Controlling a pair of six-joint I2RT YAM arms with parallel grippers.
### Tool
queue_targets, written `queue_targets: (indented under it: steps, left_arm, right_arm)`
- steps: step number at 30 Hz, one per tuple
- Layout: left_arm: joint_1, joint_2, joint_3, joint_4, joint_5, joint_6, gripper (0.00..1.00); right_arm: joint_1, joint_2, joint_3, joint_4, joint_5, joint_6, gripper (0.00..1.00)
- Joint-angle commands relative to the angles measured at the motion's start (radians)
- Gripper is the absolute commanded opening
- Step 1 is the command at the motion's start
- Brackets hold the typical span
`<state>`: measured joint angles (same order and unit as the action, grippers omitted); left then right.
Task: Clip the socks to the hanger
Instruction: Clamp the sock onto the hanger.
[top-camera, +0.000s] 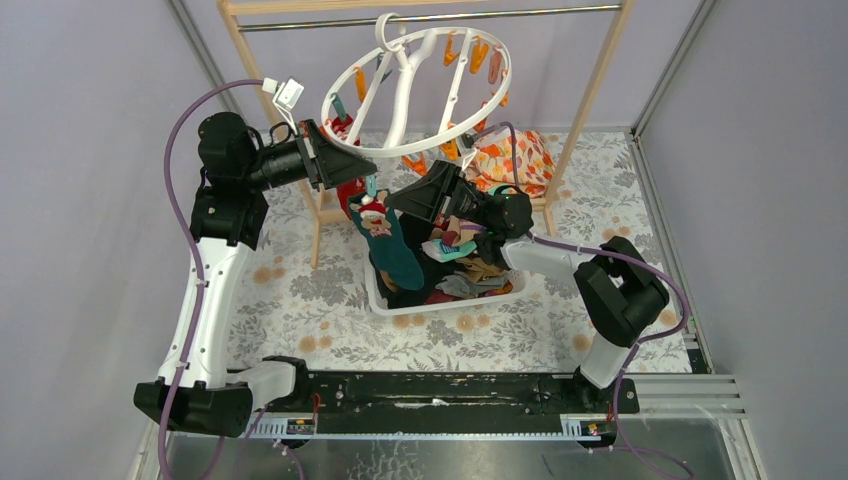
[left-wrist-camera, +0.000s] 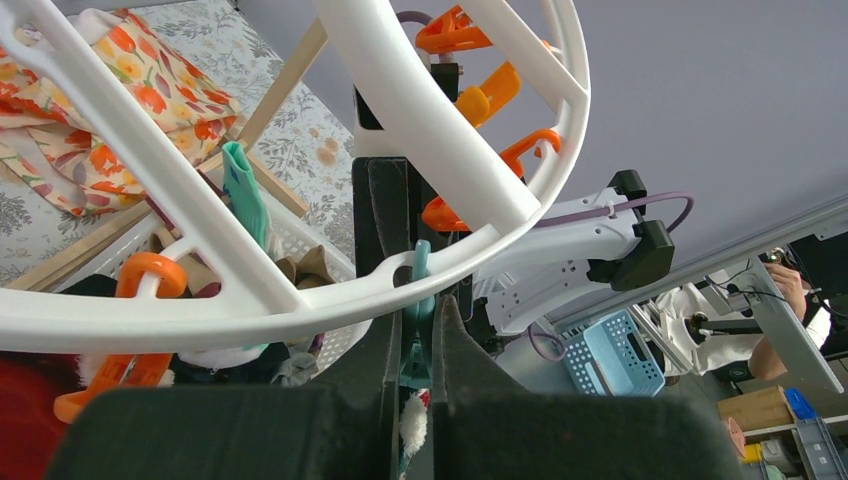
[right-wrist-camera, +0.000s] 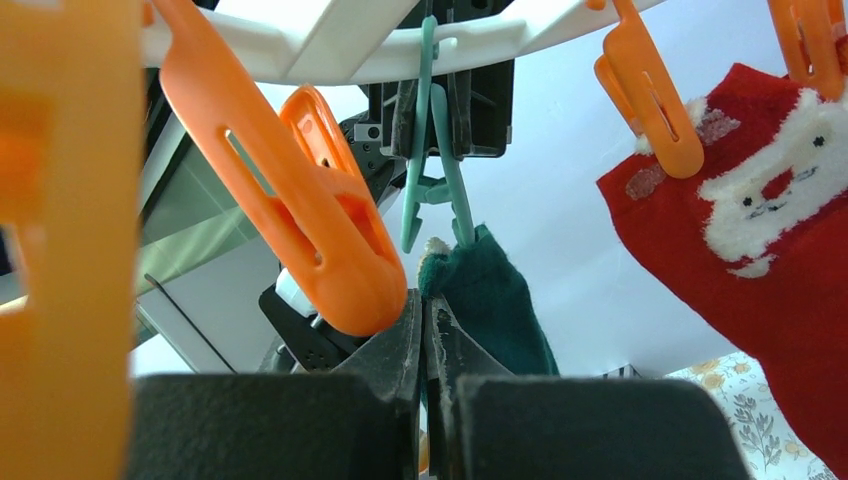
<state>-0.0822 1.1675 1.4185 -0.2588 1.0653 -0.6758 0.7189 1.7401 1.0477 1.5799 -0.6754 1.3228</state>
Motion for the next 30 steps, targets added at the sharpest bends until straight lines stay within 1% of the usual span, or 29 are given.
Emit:
queue_targets:
  steps: [1, 10, 17, 22, 30]
  left_arm:
    - [0.001, -0.014, 0.013, 0.065, 0.092, -0.016, 0.00]
    - [0.001, -0.014, 0.009, 0.084, 0.119, -0.037, 0.00]
    - [0.001, -0.017, 0.008, 0.087, 0.133, -0.034, 0.00]
    - [0.001, -0.018, 0.007, 0.086, 0.133, -0.033, 0.00]
    - [0.001, -0.025, 0.003, 0.086, 0.127, -0.019, 0.00]
  right_arm:
    - [0.002, -0.008, 0.070, 0.131, -0.014, 0.013, 0.00]
    - [0.022, 0.023, 0.114, 0.126, 0.002, 0.011, 0.00]
    - [0.021, -0.030, 0.062, 0.132, 0.086, -0.094, 0.00]
    - [0.027, -0.043, 0.087, 0.131, 0.088, -0.108, 0.00]
    - [0.036, -0.074, 0.037, 0.129, 0.166, -0.175, 0.00]
